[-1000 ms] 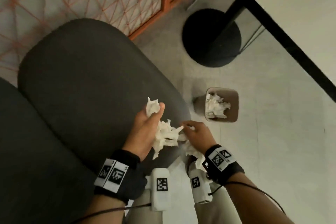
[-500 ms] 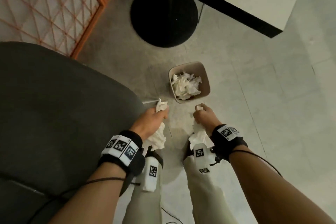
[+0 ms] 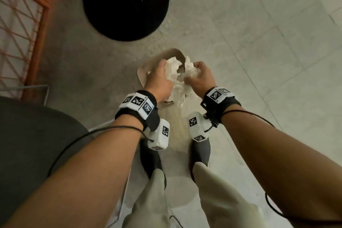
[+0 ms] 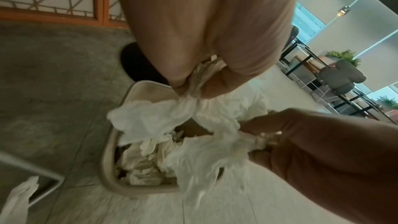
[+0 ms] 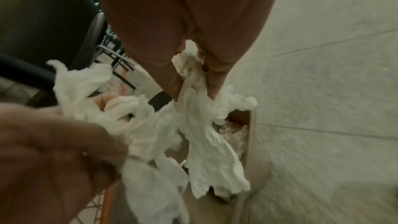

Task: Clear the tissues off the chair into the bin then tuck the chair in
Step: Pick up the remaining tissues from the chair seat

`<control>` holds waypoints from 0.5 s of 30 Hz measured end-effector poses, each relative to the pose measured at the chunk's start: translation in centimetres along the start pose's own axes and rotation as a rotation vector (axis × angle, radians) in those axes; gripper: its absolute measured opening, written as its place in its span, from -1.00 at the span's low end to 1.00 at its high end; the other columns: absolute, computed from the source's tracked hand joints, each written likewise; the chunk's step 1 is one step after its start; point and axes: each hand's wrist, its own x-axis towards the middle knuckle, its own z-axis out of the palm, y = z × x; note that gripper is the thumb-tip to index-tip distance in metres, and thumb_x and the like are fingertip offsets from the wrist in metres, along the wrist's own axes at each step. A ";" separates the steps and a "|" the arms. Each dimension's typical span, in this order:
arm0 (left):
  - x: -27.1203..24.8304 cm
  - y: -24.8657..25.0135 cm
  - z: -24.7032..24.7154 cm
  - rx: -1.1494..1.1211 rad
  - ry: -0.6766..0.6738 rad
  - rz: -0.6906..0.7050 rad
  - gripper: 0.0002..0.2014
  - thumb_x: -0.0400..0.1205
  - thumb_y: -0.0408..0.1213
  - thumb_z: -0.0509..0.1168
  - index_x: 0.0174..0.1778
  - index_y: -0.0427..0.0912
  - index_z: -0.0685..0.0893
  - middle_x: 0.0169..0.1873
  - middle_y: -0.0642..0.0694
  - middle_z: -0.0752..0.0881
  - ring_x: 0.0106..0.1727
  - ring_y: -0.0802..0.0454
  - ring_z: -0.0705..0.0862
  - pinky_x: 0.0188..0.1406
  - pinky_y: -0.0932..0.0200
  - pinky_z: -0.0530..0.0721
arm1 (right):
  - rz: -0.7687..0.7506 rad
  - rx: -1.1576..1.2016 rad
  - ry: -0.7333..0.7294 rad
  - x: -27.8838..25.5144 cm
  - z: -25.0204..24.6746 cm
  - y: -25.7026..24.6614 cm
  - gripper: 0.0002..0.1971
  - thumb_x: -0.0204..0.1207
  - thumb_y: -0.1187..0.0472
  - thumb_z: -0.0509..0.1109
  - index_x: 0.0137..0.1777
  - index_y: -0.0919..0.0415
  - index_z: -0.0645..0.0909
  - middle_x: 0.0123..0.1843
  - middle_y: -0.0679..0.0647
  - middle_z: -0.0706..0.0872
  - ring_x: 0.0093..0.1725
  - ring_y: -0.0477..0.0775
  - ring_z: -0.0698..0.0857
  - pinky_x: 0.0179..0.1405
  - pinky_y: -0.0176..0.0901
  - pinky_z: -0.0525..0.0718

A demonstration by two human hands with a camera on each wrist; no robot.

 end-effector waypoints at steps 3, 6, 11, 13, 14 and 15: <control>3.3 -1.3 1.0 -0.024 0.158 0.115 -0.51 0.57 -0.53 0.25 0.39 -0.08 0.40 0.22 -0.08 0.64 0.20 -0.03 0.64 0.15 0.16 0.59 | -0.079 -0.023 0.045 3.0 0.8 0.3 -0.60 0.36 0.25 0.54 0.17 0.15 0.53 -0.02 0.11 0.75 -0.20 0.08 0.70 -0.23 -0.07 0.71; 5.7 -3.5 2.0 -0.069 0.201 0.139 -0.50 0.56 -0.46 0.33 0.34 0.03 0.37 0.21 -0.10 0.68 0.19 -0.04 0.69 0.23 0.03 0.69 | -0.118 -0.059 0.012 5.0 2.4 0.9 -0.55 0.37 0.23 0.57 0.25 0.14 0.55 0.00 0.02 0.68 -0.16 0.03 0.66 -0.22 -0.16 0.67; 8.1 -6.7 2.6 0.332 -0.050 0.031 -0.59 0.59 -0.24 0.32 0.35 -0.01 0.41 0.25 -0.17 0.66 0.30 -0.22 0.63 0.30 -0.13 0.61 | -0.149 -0.413 -0.156 7.4 5.5 2.4 -0.54 0.43 0.10 0.49 0.34 0.13 0.59 0.26 0.18 0.73 0.21 0.23 0.68 0.14 -0.03 0.63; 8.6 -7.2 2.4 0.573 -0.170 0.038 -0.58 0.59 -0.23 0.32 0.38 -0.15 0.50 0.34 -0.24 0.62 0.41 -0.26 0.56 0.36 -0.06 0.56 | -0.146 -0.563 -0.230 7.9 6.2 2.8 -0.58 0.49 0.09 0.39 0.36 0.07 0.61 0.34 0.18 0.68 0.30 0.26 0.65 0.24 0.02 0.60; 8.6 -7.3 2.3 0.643 -0.204 0.030 -0.57 0.60 -0.26 0.32 0.40 -0.21 0.51 0.37 -0.27 0.59 0.43 -0.27 0.53 0.37 -0.04 0.53 | -0.144 -0.618 -0.253 8.0 6.3 2.9 -0.59 0.50 0.12 0.35 0.36 0.05 0.61 0.37 0.18 0.66 0.33 0.27 0.63 0.25 0.02 0.58; 8.6 -7.4 2.2 0.693 -0.211 0.027 -0.55 0.60 -0.28 0.32 0.42 -0.26 0.51 0.39 -0.29 0.56 0.45 -0.27 0.51 0.38 -0.02 0.50 | -0.139 -0.655 -0.268 7.9 6.4 2.9 -0.59 0.49 0.16 0.32 0.36 0.05 0.61 0.39 0.18 0.64 0.34 0.28 0.62 0.26 0.02 0.58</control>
